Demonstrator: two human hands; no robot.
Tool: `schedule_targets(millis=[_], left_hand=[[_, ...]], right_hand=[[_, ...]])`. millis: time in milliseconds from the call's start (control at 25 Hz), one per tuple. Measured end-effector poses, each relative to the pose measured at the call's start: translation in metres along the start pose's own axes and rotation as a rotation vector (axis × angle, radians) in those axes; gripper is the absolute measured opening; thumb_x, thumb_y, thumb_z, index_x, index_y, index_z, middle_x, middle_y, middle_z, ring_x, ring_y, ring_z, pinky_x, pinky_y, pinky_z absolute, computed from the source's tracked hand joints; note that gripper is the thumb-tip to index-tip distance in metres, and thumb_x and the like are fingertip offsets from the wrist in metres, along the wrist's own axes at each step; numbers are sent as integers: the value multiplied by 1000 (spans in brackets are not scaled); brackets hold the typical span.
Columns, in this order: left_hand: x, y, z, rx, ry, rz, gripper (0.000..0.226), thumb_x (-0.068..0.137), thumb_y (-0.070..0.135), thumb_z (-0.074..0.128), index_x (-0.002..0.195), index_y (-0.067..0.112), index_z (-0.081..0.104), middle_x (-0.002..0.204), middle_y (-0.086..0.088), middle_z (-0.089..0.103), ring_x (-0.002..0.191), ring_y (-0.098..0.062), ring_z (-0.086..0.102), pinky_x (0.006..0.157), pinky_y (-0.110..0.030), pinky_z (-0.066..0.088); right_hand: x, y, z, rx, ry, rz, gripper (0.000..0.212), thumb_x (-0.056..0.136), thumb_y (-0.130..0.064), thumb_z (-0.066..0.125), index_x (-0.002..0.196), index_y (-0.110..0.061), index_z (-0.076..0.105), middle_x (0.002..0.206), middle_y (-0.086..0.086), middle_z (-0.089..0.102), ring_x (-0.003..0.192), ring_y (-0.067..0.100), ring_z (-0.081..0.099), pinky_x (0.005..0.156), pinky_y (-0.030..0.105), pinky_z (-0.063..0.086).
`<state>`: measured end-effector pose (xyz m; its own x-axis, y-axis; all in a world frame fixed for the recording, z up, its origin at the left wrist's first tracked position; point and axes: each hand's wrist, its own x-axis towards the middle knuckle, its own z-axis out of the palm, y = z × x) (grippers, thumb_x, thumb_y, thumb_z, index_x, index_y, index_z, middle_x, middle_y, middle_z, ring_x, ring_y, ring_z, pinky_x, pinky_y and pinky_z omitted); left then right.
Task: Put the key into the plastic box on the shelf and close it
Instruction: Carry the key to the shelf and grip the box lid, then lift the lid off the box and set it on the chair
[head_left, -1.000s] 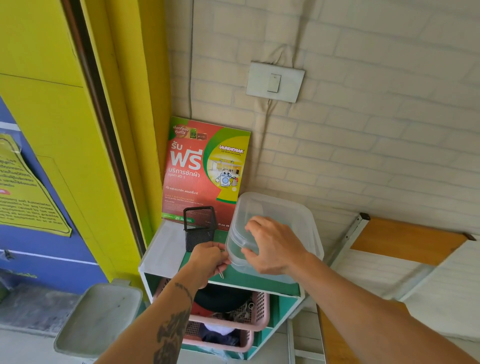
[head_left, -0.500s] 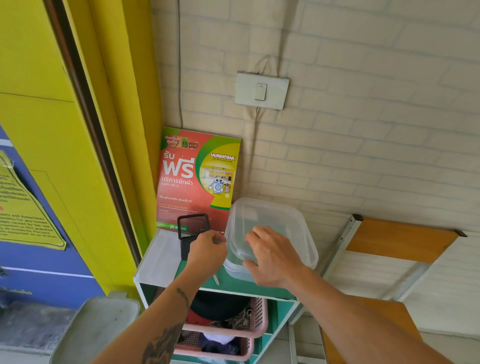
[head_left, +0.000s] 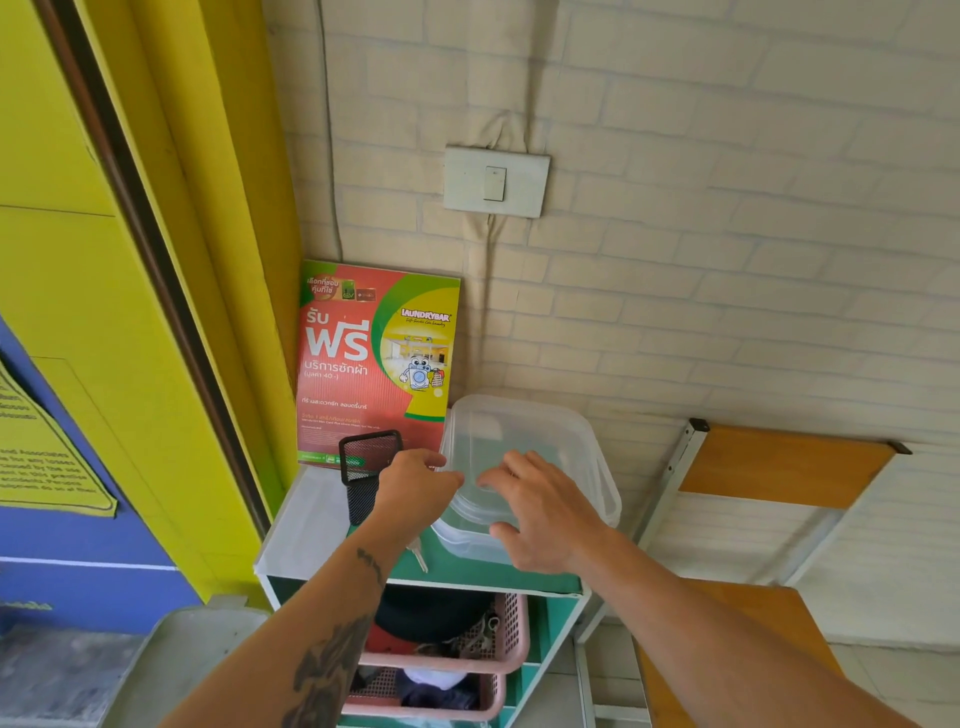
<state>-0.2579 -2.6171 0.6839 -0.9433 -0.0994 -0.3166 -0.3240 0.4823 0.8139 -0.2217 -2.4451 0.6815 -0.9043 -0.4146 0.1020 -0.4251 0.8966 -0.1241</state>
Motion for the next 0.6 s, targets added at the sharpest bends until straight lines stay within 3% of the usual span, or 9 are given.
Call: schedule_targets(millis=[120, 240, 360, 440, 520, 600], left_hand=[[2, 2, 1, -66, -26, -34, 49, 70, 26, 74, 118, 15, 72, 110, -12, 74, 97, -31, 71, 94, -44, 57], [7, 0, -2, -151, -58, -66, 50, 71, 15, 72, 120, 12, 70, 98, -13, 73, 80, -28, 67, 91, -45, 58], [7, -2, -7, -168, -78, -62, 43, 75, 7, 68, 118, 11, 72, 93, -9, 74, 81, -30, 69, 89, -47, 60], [6, -2, -8, -152, -84, -59, 40, 79, 2, 65, 117, 10, 72, 89, -8, 74, 78, -30, 68, 88, -48, 60], [5, 3, -8, -128, -132, -53, 47, 81, 0, 62, 127, 10, 66, 98, -12, 73, 83, -30, 68, 87, -46, 60], [3, 10, -9, -61, -200, -25, 63, 80, 3, 60, 142, 12, 53, 120, -14, 67, 95, -30, 66, 88, -41, 57]], right_hand=[[1, 2, -2, -55, -15, -2, 58, 81, -30, 64, 135, -22, 48, 121, 0, 49, 110, 21, 45, 92, 39, 46], [-2, 9, -7, 19, -16, 59, 62, 80, -42, 61, 137, -23, 44, 125, -1, 47, 114, 20, 43, 97, 42, 44], [-8, 38, -8, 194, 80, 464, 66, 86, -48, 57, 144, -24, 36, 141, 5, 42, 128, 24, 40, 105, 47, 41], [-15, 58, -11, 342, 94, 753, 63, 90, -37, 61, 144, -23, 34, 137, 9, 45, 119, 27, 46, 94, 44, 47], [-21, 67, -13, 591, 68, 850, 55, 91, -25, 64, 139, -21, 38, 120, 5, 55, 101, 23, 55, 79, 37, 51], [-22, 69, -11, 682, 98, 855, 52, 90, -19, 66, 137, -23, 44, 114, 1, 60, 100, 22, 60, 78, 37, 54]])
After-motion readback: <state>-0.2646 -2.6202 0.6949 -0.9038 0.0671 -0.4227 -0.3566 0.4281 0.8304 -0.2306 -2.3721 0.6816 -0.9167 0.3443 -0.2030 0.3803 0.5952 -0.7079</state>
